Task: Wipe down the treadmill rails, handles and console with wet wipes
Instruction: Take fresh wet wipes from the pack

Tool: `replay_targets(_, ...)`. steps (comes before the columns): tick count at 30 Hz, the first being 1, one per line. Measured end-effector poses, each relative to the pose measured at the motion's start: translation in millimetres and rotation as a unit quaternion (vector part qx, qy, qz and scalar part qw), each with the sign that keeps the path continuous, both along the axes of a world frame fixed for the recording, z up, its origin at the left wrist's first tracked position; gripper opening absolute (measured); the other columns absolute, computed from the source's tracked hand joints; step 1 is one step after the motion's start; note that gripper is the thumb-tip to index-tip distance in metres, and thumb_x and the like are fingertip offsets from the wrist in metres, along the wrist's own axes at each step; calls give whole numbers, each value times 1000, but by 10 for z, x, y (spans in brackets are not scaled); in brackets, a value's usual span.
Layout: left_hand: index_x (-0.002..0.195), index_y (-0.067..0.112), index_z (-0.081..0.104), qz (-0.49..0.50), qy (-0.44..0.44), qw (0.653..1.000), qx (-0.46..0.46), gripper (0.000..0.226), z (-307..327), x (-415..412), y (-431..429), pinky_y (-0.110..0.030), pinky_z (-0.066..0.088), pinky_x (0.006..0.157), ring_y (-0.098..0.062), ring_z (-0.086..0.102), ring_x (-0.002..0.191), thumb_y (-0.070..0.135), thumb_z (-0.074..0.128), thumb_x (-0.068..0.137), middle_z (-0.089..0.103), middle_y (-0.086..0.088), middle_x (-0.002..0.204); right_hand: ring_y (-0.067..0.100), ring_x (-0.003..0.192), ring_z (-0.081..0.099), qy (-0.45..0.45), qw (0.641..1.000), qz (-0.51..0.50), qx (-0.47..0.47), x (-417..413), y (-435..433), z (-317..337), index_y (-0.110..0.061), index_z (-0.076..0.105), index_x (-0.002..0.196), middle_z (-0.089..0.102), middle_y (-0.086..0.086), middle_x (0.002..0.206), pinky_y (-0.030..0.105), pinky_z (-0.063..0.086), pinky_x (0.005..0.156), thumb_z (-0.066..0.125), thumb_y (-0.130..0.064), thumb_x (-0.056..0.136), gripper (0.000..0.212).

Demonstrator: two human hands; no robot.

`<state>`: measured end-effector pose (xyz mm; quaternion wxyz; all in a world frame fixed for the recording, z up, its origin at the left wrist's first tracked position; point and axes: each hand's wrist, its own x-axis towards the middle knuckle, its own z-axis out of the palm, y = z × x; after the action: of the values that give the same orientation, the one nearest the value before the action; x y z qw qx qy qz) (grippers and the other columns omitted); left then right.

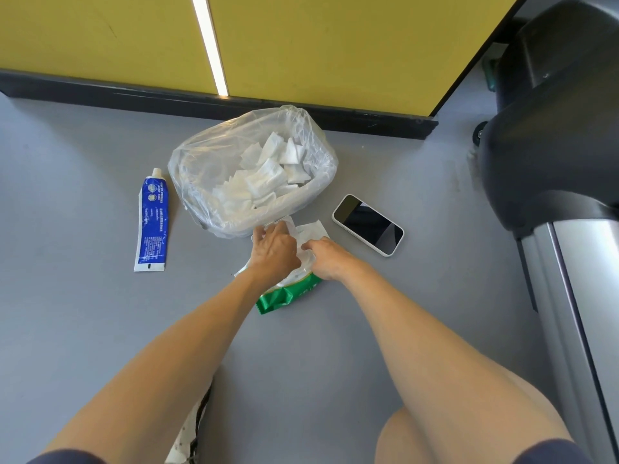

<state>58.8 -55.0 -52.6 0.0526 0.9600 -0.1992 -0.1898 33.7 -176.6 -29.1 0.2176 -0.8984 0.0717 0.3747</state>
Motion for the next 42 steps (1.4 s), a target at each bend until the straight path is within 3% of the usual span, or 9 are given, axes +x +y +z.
replay_targets(5,87,17,73,54,67,988,-127,14,22,29,133,-30,18,90,-18,41,111,26,62,87,41,3,104,33,124,45,-7,1000,-7,6,-3,20,1,-22,37,143,35,11,143,36,43,92,39,-2,93,54)
replay_targets(9,89,16,73,67,93,982,-148,18,21,11,150,-29,19,91,-16,41,112,25,58,90,40,4,104,34,112,50,-13,1000,14,5,-11,50,4,-22,42,132,41,16,129,33,40,77,44,-5,93,42)
replay_targets(13,98,13,72,66,34,992,-102,21,-29,-43,160,-31,20,97,-19,42,116,21,52,94,49,-2,116,33,115,48,-9,1000,23,-14,-29,66,14,-16,44,127,41,15,130,32,38,80,45,-5,93,36)
replay_targets(22,105,16,68,-66,-44,995,55,18,-82,-165,96,-39,24,100,-23,42,108,23,59,90,41,-3,118,31,114,49,-6,1000,9,-13,-55,55,48,-15,47,127,41,12,131,32,40,79,44,-1,92,37)
replay_targets(28,113,18,63,-81,-21,991,105,24,36,-136,-80,-37,25,101,-25,39,116,18,56,90,38,-8,125,32,113,49,-1,1000,19,-19,-70,59,68,-12,48,126,39,13,131,31,38,77,39,1,91,38)
replay_targets(31,108,12,64,-17,30,997,72,27,33,-49,-26,-36,27,97,-25,42,113,29,47,94,44,-8,121,32,114,48,-2,999,30,-23,-82,50,68,-13,46,130,37,12,133,30,37,77,37,2,91,42)
replay_targets(35,104,10,63,55,161,985,-3,23,58,163,109,-32,30,88,-20,50,102,28,54,94,59,-4,110,32,114,48,-3,1000,21,-15,-79,58,63,-14,45,132,36,13,134,30,38,80,38,-4,93,41)
replay_targets(38,89,13,53,70,211,973,-57,11,60,230,164,-32,32,81,-19,43,86,23,52,94,51,-3,92,33,116,48,6,1000,15,-9,-67,89,49,-10,43,134,36,15,136,33,41,84,46,-13,94,41)
replay_targets(42,78,20,48,157,277,931,-178,14,83,170,195,-34,40,82,-20,46,87,15,52,91,50,5,83,31,124,44,-1,1000,-7,3,-57,79,26,-6,41,136,38,15,138,32,39,93,58,-29,91,54)
